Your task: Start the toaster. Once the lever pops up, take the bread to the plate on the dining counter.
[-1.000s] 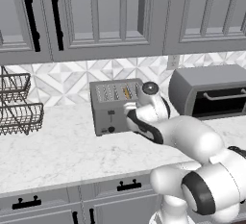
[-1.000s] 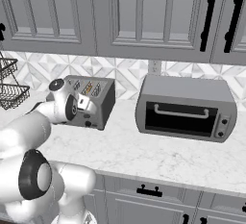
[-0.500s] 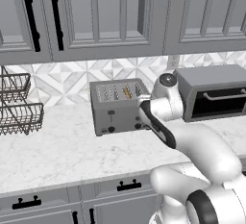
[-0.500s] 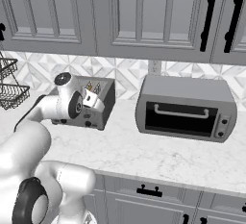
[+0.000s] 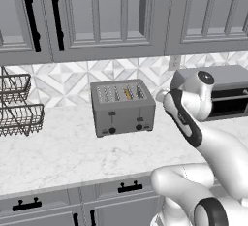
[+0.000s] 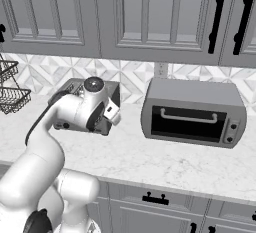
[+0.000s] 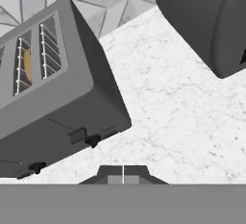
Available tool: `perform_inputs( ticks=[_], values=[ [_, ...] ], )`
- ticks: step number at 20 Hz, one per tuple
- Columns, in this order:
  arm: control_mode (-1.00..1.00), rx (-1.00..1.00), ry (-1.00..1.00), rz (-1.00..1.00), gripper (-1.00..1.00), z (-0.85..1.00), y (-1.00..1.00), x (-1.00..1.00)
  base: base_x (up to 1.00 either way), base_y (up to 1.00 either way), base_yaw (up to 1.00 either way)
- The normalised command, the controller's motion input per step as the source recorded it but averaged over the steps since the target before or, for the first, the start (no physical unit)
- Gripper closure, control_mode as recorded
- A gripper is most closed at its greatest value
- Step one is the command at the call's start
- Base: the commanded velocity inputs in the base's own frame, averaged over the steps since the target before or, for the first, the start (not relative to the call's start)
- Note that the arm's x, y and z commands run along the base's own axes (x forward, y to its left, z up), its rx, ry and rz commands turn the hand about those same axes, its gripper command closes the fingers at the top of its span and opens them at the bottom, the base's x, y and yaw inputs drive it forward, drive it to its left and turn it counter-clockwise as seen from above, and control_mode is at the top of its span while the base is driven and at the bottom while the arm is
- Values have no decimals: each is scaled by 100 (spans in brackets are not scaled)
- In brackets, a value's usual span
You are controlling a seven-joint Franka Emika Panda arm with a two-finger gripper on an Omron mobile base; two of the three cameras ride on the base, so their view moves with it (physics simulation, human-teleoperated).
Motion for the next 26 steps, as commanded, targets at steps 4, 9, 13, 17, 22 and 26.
perform_inputs(
  ticks=[4,9,13,17,22,26],
  values=[
    [-100,17,0,0,100,2,-7,-17,0,0,0],
    [-100,9,0,-1,100,-3,-3,-8,0,0,0],
    [-100,12,0,-1,100,-6,-13,0,0,0,0],
    [-100,0,0,0,100,0,0,0,0,0,0],
    [-100,0,0,0,100,0,0,0,0,0,0],
    [-100,0,0,0,100,0,0,0,0,0,0]
  ],
)
